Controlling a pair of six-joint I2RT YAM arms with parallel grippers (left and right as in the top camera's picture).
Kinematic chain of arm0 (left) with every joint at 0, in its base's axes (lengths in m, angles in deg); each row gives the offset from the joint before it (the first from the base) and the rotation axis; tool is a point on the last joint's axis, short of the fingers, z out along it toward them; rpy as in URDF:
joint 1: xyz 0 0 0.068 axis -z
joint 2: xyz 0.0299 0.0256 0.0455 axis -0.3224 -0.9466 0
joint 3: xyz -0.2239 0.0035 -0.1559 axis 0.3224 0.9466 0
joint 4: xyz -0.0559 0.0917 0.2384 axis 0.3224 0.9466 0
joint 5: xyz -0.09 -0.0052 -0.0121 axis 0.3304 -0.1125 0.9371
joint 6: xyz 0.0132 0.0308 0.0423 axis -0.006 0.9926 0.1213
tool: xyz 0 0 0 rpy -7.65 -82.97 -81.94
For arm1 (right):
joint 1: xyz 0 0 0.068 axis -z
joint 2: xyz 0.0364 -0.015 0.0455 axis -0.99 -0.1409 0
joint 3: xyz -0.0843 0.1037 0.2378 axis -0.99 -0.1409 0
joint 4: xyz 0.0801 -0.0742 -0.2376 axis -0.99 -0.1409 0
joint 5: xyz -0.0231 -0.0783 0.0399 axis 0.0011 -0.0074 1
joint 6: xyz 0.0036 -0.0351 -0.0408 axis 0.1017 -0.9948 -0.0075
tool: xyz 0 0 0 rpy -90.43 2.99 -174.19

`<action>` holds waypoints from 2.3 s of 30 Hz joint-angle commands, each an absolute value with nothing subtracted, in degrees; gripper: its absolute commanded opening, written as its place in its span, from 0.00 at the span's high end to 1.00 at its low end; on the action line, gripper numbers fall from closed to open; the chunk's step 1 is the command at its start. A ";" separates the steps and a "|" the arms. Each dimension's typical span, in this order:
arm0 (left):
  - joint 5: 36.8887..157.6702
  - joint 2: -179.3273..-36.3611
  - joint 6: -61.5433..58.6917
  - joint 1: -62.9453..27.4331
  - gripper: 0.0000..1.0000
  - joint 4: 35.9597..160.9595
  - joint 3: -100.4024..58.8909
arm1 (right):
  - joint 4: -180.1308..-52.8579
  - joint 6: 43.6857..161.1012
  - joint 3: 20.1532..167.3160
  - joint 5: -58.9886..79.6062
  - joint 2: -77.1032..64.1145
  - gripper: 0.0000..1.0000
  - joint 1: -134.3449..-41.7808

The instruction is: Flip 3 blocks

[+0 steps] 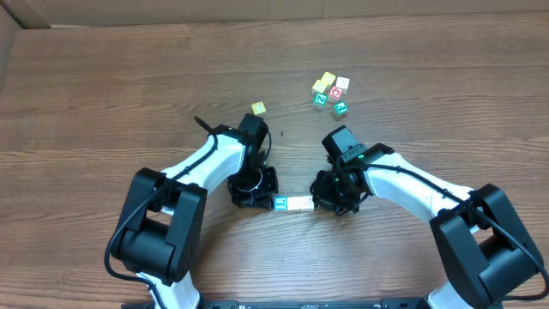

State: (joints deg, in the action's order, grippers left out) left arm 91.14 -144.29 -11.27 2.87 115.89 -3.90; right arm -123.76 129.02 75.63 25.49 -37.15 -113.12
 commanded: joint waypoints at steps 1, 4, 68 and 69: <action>92.21 -144.09 -10.20 2.95 0.96 115.80 -3.60 | -123.63 130.57 75.34 26.89 -36.78 0.96 -113.45; 92.21 -144.09 -10.20 2.95 0.96 115.61 -3.60 | -123.63 130.57 75.34 27.54 -36.78 0.96 -113.54; 88.95 -144.09 -10.14 0.79 0.96 109.57 -3.66 | -129.25 137.67 77.00 28.46 -36.71 0.94 -118.45; 88.95 -144.09 -10.16 0.11 0.96 109.99 -3.66 | -130.21 137.50 77.35 27.67 -36.71 0.94 -117.91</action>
State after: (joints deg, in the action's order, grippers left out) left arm 90.26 -144.29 -11.14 1.88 109.27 -3.90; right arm -128.94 140.38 75.25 28.37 -37.15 -119.59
